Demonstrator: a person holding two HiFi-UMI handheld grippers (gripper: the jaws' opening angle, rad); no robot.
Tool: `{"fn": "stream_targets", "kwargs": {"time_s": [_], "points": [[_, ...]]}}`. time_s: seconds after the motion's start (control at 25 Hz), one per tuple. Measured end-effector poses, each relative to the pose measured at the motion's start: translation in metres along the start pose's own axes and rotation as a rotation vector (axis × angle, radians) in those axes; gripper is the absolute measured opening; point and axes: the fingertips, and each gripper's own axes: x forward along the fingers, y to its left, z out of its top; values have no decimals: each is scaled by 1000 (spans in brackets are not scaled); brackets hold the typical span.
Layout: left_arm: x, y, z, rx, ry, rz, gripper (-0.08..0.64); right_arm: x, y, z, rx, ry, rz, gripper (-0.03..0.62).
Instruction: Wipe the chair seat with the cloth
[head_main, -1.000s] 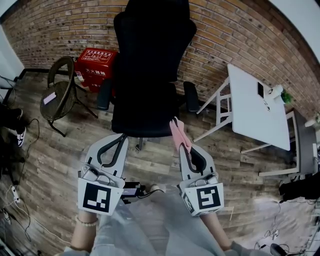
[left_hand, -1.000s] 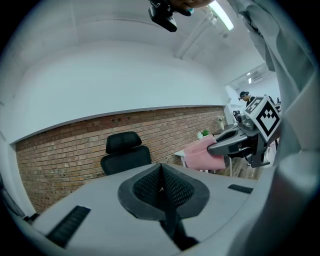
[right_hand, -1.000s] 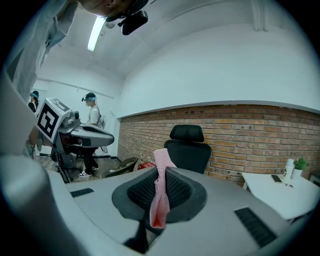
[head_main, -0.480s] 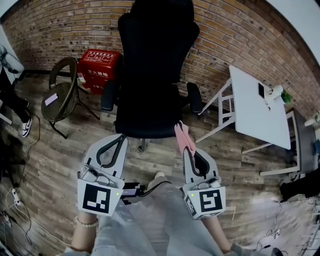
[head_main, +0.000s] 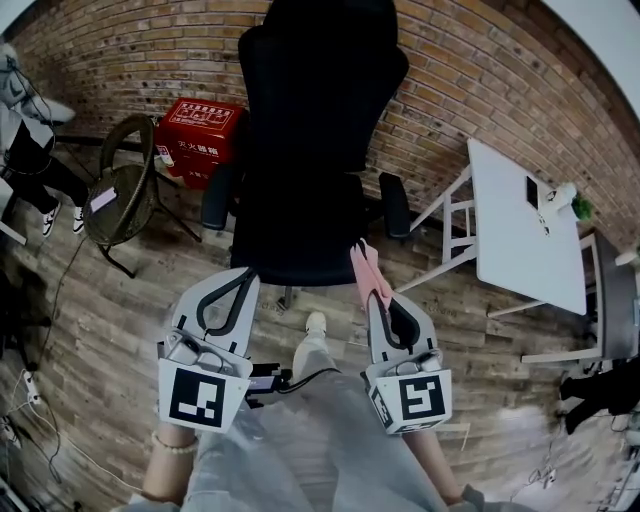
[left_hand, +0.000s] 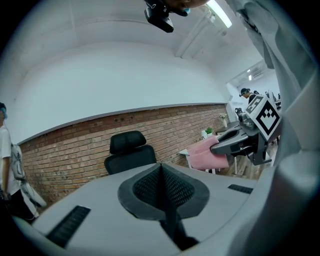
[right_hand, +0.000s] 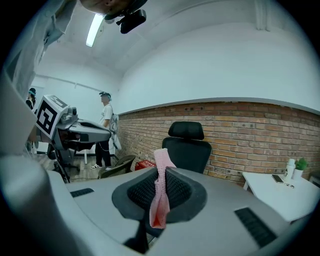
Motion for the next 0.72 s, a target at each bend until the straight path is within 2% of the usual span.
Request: {"fn": "stream_targets", "kwargs": {"time_s": [0.24, 0.72], "points": [[55, 14, 2, 14, 10, 8, 18, 42, -41, 3, -9, -11, 21, 55], [181, 49, 7, 6, 65, 68, 18, 146, -133, 7, -5, 11, 131, 55]]}}
